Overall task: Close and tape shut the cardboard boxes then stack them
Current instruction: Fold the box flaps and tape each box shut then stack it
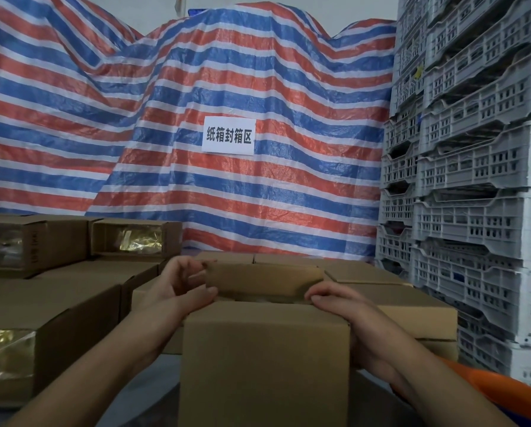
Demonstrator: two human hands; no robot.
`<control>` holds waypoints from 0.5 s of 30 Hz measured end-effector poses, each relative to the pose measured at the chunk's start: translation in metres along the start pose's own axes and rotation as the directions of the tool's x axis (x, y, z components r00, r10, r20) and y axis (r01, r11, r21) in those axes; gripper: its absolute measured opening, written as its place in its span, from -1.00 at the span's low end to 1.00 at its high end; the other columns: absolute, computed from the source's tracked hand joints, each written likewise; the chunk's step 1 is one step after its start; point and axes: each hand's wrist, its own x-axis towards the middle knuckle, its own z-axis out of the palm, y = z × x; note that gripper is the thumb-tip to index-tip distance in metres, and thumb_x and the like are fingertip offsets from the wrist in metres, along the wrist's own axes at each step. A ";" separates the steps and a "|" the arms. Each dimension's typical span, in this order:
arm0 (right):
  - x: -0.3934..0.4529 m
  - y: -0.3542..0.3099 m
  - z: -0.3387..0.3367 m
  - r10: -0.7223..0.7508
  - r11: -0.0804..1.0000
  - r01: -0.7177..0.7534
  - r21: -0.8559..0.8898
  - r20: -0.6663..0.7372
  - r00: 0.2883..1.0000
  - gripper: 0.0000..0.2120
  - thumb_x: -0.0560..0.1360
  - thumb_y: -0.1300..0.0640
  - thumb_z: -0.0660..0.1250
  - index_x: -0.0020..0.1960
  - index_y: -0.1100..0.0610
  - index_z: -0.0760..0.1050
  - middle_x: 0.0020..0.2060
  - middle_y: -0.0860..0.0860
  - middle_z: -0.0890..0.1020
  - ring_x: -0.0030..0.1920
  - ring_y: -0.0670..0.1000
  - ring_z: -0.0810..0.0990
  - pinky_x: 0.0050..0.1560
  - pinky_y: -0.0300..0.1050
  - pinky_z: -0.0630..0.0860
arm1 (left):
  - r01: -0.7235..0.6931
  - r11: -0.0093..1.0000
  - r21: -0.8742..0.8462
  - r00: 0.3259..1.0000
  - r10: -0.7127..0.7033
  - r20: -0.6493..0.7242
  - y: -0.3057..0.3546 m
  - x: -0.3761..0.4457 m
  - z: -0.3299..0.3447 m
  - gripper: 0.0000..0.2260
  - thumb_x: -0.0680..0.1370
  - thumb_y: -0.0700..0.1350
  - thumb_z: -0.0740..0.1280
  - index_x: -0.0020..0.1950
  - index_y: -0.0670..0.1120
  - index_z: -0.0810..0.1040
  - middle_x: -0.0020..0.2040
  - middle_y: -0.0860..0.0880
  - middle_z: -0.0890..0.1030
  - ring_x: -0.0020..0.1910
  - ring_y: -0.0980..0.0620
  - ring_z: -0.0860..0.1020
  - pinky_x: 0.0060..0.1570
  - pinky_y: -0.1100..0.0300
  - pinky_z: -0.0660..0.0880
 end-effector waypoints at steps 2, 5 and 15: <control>0.000 0.001 0.001 -0.001 1.000 0.002 0.020 -0.021 1.000 -0.90 0.32 0.02 0.46 -0.18 -0.03 0.70 -0.26 -0.01 0.70 -0.30 -0.08 0.67 -0.39 -0.23 0.51 | -0.034 0.999 -0.029 0.999 0.034 0.004 0.001 0.000 -0.001 -0.44 0.37 -0.19 0.45 0.28 0.22 0.44 0.12 0.11 0.66 0.08 0.10 0.64 -0.05 0.13 0.59; -0.002 0.003 0.000 -0.002 1.000 0.003 0.014 -0.066 0.998 -0.90 0.31 -0.05 0.49 -0.20 -0.07 0.69 -0.23 0.01 0.71 -0.27 -0.05 0.69 -0.33 -0.19 0.54 | -0.051 0.999 -0.007 0.999 0.051 0.015 0.000 0.000 -0.002 -0.44 0.36 -0.15 0.45 0.30 0.25 0.46 0.12 0.08 0.66 0.09 0.05 0.64 0.02 0.07 0.56; -0.001 0.008 0.006 -0.118 0.985 0.141 0.099 -0.209 0.971 -0.49 0.17 -0.06 0.57 0.13 -0.15 0.65 0.03 -0.14 0.71 0.03 -0.10 0.70 -0.07 -0.19 0.58 | -0.058 0.989 0.136 0.998 0.058 0.000 -0.006 0.002 -0.002 -0.78 0.40 -0.04 0.40 0.00 0.16 0.71 -0.06 -0.06 0.68 -0.03 0.00 0.66 -0.03 0.15 0.51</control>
